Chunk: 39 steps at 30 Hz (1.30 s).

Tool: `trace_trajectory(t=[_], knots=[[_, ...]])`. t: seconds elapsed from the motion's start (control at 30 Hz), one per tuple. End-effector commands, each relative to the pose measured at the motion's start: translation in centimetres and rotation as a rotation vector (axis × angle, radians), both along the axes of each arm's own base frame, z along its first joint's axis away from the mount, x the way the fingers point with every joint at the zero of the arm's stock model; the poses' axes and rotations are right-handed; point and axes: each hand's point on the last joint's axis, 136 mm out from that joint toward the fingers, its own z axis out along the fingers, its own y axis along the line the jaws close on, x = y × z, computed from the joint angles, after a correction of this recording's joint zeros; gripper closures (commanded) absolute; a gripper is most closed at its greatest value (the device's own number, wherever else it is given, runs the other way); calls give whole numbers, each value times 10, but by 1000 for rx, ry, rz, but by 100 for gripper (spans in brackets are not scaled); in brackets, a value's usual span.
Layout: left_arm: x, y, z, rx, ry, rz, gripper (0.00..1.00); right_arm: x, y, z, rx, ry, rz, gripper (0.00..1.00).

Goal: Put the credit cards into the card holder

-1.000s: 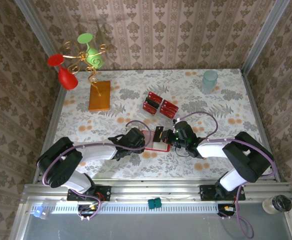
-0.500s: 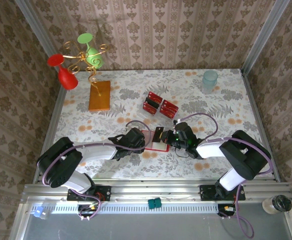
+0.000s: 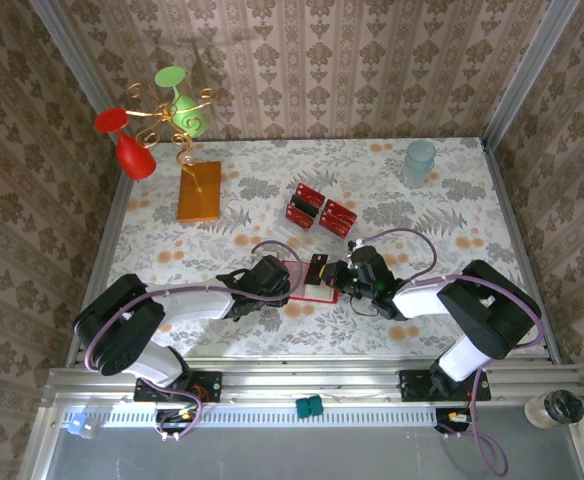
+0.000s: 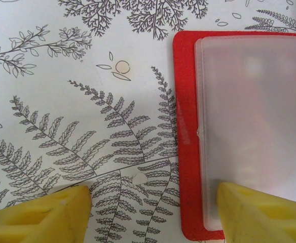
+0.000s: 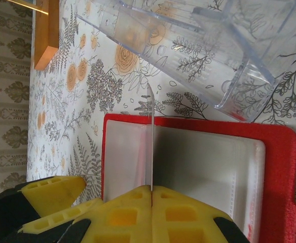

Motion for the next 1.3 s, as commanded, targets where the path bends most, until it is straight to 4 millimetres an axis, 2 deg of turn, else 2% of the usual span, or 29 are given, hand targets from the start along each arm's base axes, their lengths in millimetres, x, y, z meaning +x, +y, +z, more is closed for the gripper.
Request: trace_trajectory(t=[0.0, 0.53, 0.93, 1.27], knots=[[-4, 11, -7, 44, 12, 25, 32, -3, -1, 1, 0, -4, -7, 100], [-5, 15, -9, 53, 17, 37, 32, -1, -3, 12, 39, -62, -26, 100], [-6, 15, -10, 51, 18, 37, 32, -2, 3, 7, 82, -51, -15, 100], [-6, 15, -9, 47, 16, 39, 32, -6, 0, -2, 65, -27, -20, 100]])
